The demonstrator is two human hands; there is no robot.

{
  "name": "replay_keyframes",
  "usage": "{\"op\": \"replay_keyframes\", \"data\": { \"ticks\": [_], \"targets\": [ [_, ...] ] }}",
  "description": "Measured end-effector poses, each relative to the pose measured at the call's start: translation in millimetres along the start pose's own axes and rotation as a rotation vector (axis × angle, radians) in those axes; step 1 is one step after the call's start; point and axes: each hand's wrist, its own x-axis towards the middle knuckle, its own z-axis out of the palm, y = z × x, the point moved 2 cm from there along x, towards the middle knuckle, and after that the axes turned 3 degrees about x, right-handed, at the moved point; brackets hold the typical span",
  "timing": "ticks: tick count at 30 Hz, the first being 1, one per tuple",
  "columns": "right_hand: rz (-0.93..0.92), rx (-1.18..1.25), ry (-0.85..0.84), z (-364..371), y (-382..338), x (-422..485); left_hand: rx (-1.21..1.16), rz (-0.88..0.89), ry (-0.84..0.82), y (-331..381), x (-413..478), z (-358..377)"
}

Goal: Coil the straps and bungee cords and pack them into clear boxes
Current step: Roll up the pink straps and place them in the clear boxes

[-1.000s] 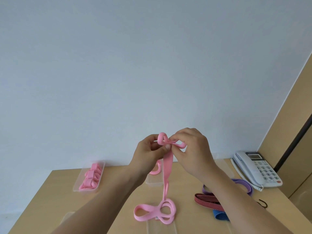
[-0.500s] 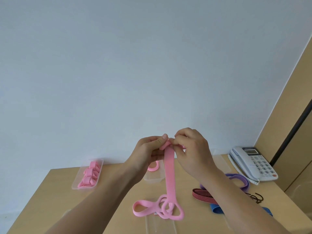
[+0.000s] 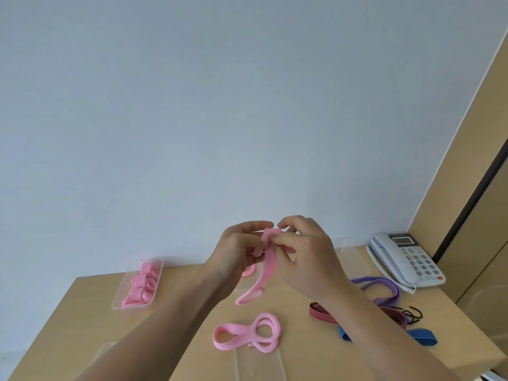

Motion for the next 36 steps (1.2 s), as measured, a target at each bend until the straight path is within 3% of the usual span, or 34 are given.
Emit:
{"op": "replay_keyframes", "data": {
  "ticks": [9,16,23,29,36],
  "targets": [
    [0.141,0.183,-0.082,-5.8,6.5,12.7,0.314,0.128,0.094,-5.2,0.6,5.7],
    [0.218,0.128,-0.234,2.1,13.4,15.3,0.38,0.12,0.163,-7.7,1.7,7.8],
    [0.223,0.208,-0.061,1.0,11.6,12.5,0.197,0.056,0.262,-15.6,3.3,8.1],
    [0.266,0.268,0.027,1.0,13.2,15.8,0.11,-0.028,0.199,-18.1,2.7,14.9],
    [0.105,0.148,0.132,1.6,12.2,15.5,0.058,-0.093,0.269,-18.8,0.5,17.2]
  ]
}}
